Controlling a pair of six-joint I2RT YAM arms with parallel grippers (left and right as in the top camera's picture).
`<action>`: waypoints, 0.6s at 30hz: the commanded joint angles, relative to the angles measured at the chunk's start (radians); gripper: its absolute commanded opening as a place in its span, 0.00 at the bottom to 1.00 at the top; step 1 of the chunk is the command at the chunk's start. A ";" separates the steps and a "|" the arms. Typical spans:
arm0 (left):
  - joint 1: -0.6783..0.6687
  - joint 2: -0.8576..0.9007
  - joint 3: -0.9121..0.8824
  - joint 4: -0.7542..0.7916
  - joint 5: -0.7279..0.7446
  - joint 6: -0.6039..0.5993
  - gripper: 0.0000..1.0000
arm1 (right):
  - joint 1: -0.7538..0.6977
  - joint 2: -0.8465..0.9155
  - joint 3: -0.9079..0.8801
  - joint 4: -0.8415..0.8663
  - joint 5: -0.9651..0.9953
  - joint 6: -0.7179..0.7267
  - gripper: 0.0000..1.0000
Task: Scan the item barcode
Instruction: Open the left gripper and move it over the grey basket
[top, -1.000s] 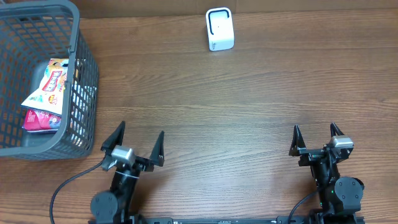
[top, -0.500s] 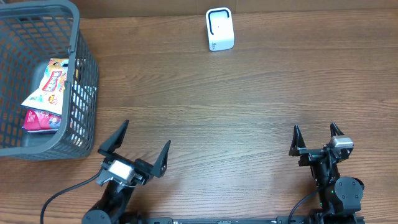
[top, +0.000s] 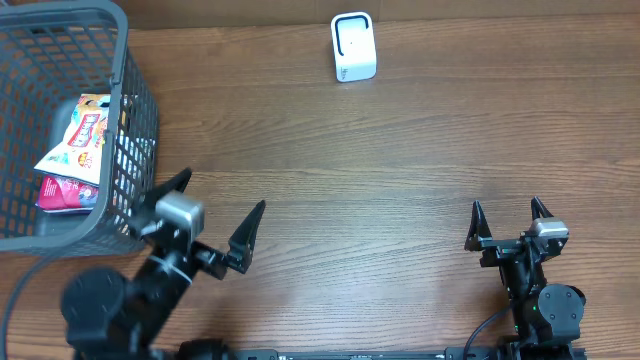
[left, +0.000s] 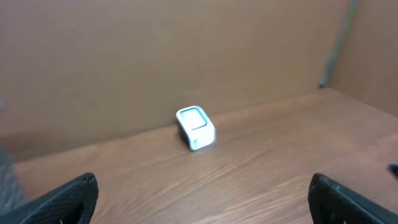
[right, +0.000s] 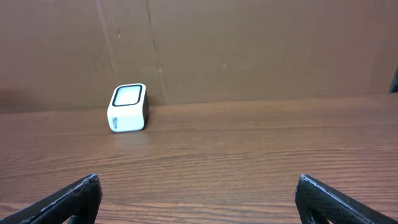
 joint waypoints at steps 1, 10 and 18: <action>-0.006 0.104 0.145 -0.035 0.204 0.131 1.00 | -0.003 -0.010 -0.010 0.006 0.009 -0.007 1.00; -0.006 0.349 0.439 -0.330 0.084 0.111 1.00 | -0.003 -0.010 -0.010 0.006 0.009 -0.007 1.00; -0.006 0.536 0.650 -0.537 -0.017 0.114 1.00 | -0.003 -0.010 -0.010 0.006 0.009 -0.007 1.00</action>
